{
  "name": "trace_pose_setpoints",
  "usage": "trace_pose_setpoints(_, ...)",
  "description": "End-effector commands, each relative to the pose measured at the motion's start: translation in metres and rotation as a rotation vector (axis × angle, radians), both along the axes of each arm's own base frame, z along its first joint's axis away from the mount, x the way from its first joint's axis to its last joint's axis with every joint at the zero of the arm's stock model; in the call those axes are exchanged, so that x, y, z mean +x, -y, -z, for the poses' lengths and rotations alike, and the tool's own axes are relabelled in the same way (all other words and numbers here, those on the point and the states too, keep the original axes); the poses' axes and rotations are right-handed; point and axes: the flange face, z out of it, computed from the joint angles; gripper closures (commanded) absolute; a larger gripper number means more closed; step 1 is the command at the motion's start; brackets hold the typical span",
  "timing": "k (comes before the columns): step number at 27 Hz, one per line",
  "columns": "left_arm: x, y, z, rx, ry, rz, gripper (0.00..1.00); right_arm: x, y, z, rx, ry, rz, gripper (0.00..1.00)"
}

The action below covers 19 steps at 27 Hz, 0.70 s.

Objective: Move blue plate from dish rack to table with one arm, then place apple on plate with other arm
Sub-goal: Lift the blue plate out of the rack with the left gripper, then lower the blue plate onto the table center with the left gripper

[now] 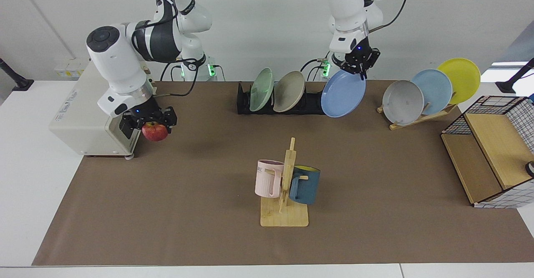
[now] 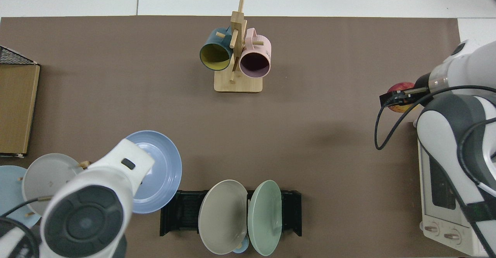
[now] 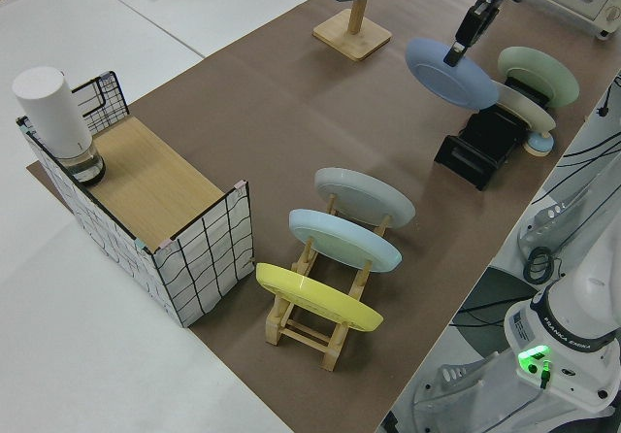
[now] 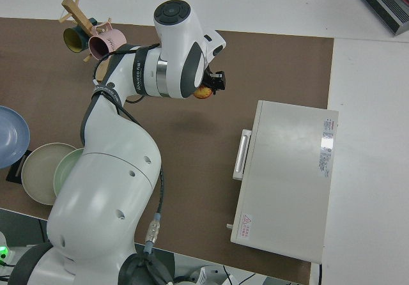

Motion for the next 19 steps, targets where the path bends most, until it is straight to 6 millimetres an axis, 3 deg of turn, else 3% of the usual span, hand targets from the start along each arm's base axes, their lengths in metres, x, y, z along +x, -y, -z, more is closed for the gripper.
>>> trace_pose_setpoints(1, 0.056, -0.011, 0.01, -0.244, 0.003, -0.095, 1.0, -0.014, 0.003, -0.028, 0.0, 0.007, -0.014, 1.0)
trace_pose_setpoints(5, 0.059, -0.011, 0.02, -0.367, -0.008, -0.126, 1.0, -0.016, 0.005, -0.033, 0.001, 0.012, -0.011, 1.0)
trace_pose_setpoints(10, 0.072, 0.011, 0.064, -0.469, -0.037, -0.133, 1.0, -0.017, 0.005, -0.034, 0.001, 0.013, -0.011, 1.0)
trace_pose_setpoints(14, 0.076, 0.017, 0.073, -0.554, -0.039, -0.156, 1.0, -0.017, 0.002, -0.033, 0.003, 0.01, -0.014, 1.0)
trace_pose_setpoints(19, 0.084, 0.066, 0.132, -0.611, -0.063, -0.141, 1.0, -0.018, 0.002, -0.033, 0.003, 0.003, -0.014, 1.0)
